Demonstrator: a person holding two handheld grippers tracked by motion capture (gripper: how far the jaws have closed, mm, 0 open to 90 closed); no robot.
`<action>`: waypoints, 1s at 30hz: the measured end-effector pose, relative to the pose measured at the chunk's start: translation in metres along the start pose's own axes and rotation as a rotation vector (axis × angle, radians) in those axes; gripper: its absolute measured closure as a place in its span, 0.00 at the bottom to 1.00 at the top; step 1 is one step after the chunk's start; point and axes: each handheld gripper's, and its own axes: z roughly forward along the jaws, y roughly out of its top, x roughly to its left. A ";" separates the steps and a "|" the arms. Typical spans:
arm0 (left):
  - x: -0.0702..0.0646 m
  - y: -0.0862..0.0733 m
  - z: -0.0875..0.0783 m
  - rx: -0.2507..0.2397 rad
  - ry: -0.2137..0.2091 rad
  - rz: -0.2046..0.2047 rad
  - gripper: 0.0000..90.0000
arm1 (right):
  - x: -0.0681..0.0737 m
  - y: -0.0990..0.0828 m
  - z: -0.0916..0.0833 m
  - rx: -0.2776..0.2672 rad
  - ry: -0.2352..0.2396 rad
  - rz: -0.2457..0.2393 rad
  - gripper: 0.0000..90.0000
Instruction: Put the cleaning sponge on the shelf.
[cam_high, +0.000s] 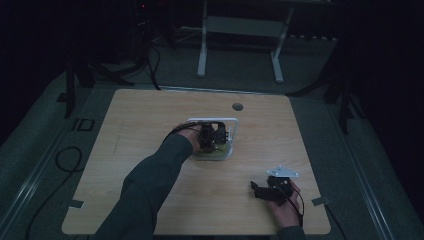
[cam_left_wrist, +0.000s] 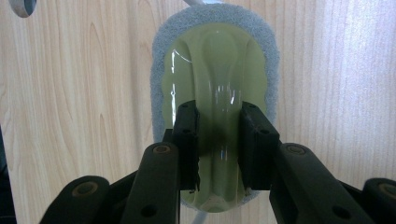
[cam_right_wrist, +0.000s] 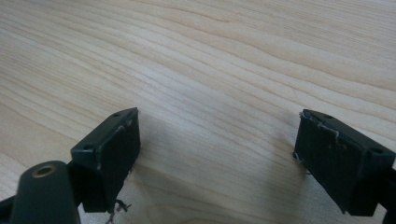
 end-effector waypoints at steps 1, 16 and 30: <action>0.000 0.000 0.000 0.000 -0.003 0.000 0.79 | 0.000 0.000 0.000 0.000 0.000 0.000 0.16; -0.002 0.004 0.008 0.018 0.026 0.026 0.79 | 0.000 0.000 0.000 -0.001 0.001 -0.001 0.16; -0.001 0.004 0.014 0.033 0.080 0.020 0.78 | 0.000 0.000 0.000 0.000 0.002 0.000 0.16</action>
